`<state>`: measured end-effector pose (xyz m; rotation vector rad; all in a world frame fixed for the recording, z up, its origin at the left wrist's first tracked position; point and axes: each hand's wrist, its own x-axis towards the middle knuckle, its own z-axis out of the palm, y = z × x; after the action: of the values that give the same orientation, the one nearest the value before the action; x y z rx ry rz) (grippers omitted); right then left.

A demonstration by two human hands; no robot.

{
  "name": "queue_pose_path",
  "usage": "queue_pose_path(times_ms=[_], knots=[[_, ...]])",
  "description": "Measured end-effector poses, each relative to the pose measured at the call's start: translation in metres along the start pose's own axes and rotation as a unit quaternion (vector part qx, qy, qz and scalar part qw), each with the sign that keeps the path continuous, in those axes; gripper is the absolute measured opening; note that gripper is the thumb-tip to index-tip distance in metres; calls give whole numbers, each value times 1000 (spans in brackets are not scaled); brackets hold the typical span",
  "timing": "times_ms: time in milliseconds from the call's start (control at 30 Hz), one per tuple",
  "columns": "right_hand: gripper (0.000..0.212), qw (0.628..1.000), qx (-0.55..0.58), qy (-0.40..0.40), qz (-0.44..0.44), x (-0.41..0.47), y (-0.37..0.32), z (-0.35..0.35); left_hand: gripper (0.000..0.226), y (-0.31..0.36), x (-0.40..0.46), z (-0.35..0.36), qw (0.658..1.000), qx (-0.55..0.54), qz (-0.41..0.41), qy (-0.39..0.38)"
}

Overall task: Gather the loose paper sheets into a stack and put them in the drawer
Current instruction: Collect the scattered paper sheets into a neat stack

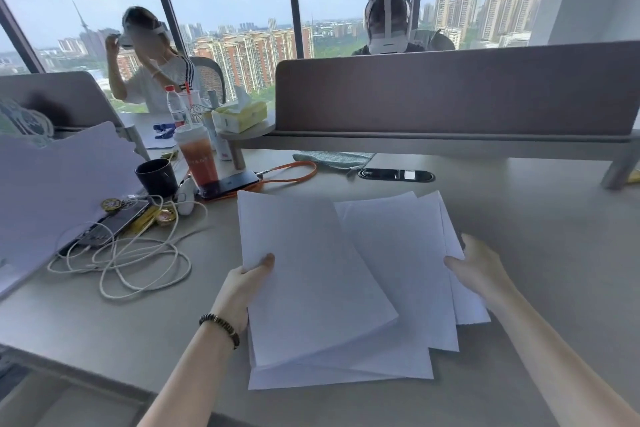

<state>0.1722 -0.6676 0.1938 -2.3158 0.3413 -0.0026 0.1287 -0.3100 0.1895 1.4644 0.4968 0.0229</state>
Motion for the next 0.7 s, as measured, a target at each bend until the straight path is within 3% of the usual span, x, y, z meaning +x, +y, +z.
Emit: queue_pose_path(times_ms=[33, 133, 367, 700], knots=[[6, 1000, -9, 7, -15, -2, 1, -2, 21, 1, 0, -2, 1000, -3, 4, 1], [41, 998, -43, 23, -41, 0, 9, -1, 16, 3, -2, -13, 1000, -9, 15, 4], [38, 985, -143, 69, -67, 2, 1, 19, 17, 4, -7, -10, 1000, -20, 2, -2], [40, 998, -30, 22, -53, 5, -3, 20, 25, 4, -5, 7, 998, -55, -27, -22]])
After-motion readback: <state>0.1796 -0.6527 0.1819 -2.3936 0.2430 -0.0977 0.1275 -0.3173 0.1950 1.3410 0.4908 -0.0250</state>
